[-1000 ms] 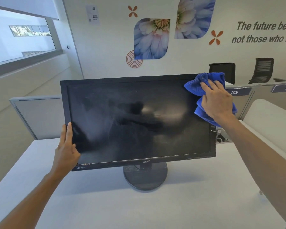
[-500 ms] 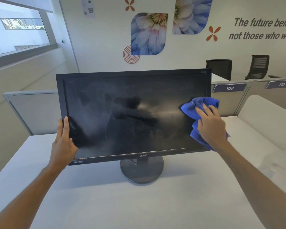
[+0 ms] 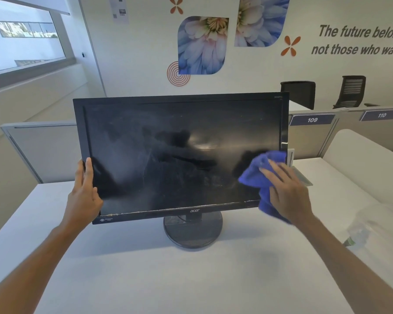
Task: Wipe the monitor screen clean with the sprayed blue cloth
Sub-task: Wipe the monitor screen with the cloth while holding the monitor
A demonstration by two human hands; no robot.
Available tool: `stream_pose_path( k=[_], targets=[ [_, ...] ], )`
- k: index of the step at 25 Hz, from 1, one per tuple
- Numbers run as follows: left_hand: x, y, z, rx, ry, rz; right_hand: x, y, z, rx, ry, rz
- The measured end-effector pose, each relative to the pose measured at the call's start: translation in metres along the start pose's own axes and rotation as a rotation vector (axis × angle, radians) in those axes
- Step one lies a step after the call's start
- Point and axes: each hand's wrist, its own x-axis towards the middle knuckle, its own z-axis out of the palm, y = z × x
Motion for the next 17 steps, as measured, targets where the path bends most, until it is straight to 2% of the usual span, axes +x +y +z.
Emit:
stream_pose_path(
  k=[4,8,11,17],
  targets=[
    [0.0,0.0,0.001,-0.001,0.001,0.006,0.113,-0.002,-0.016,-0.055,0.159,-0.215],
    [0.0,-0.004,0.0,0.013,-0.013,0.013,0.175,-0.002,0.002,-0.187,0.024,-0.407],
    [0.002,-0.007,0.0,0.014,-0.028,0.019,0.159,-0.009,0.033,-0.181,-0.019,-0.492],
    [0.002,-0.007,0.005,0.031,-0.01,0.009,0.066,-0.033,0.074,-0.037,-0.029,-0.598]
  ],
)
